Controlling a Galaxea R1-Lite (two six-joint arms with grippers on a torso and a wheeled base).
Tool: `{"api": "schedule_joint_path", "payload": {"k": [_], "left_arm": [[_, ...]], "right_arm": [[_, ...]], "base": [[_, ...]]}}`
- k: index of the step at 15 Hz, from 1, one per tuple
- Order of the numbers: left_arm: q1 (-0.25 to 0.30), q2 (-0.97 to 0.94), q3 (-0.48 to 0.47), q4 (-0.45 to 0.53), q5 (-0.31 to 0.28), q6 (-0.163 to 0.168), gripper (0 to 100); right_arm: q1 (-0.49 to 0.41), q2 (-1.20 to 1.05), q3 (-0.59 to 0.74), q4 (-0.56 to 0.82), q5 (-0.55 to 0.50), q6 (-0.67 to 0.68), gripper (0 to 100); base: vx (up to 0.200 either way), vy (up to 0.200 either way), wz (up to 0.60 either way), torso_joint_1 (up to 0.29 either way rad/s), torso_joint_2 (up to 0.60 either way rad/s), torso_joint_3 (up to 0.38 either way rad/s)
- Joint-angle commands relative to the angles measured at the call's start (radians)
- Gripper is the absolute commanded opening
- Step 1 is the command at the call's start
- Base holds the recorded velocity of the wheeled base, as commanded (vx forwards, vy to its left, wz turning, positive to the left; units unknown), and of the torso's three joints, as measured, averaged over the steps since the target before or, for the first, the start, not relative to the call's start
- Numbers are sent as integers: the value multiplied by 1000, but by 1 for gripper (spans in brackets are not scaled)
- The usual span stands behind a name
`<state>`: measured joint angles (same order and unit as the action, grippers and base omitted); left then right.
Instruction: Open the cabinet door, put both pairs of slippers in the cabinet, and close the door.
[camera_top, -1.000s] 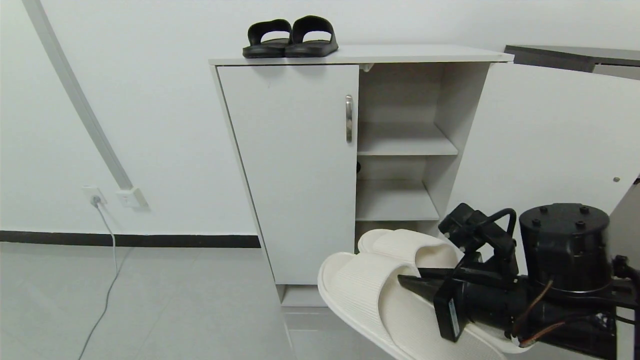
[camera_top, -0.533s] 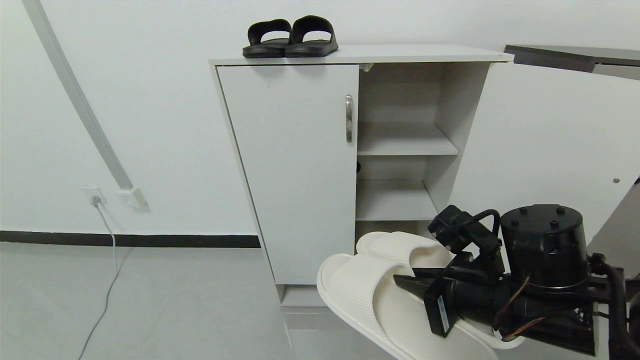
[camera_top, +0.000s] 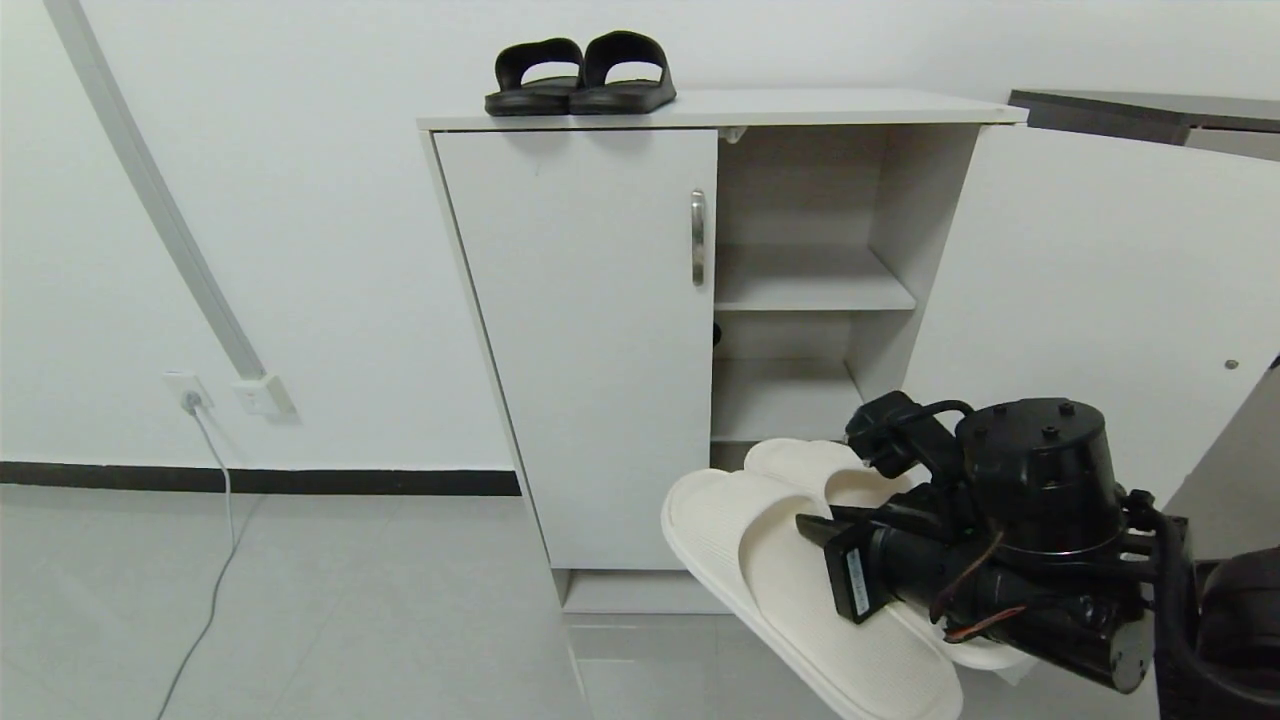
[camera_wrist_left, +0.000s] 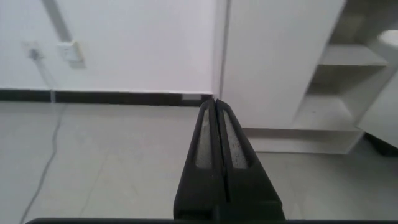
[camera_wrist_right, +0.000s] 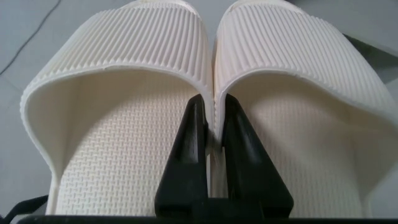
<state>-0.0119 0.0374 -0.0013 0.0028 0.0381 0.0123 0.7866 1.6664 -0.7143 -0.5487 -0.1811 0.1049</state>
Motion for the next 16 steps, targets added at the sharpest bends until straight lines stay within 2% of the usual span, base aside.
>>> {"api": "schedule_joint_path", "payload": {"k": [1,4,5,7,9,16], "left_arm": [[10,-37,1,-1,-12,3,0],[10,-37,1,-1,-12,-2,0],[10,-37,1,-1,-14,0,0],[10,-37,1,-1,-15,0,0],[10,-37,1,-1,-15,0,0],[10,-37,1,-1,-15,-5,0]], "right_arm": [[6,73,-34,-7,-103,50,0],[48,225,-133,-45,-340,176,0],[57,282,-174,-77,-429,180,0],[62,388,-229,-185,-540,179,0],[62,429,-248,-231,-568,174,0],[42,435,-255,-231,-574,176,0]], "base": [[0,0,0,0,0,0],[0,0,0,0,0,0],[0,0,0,0,0,0],[0,0,0,0,0,0],[0,0,0,0,0,0],[0,-200,0,3,2,2]]}}
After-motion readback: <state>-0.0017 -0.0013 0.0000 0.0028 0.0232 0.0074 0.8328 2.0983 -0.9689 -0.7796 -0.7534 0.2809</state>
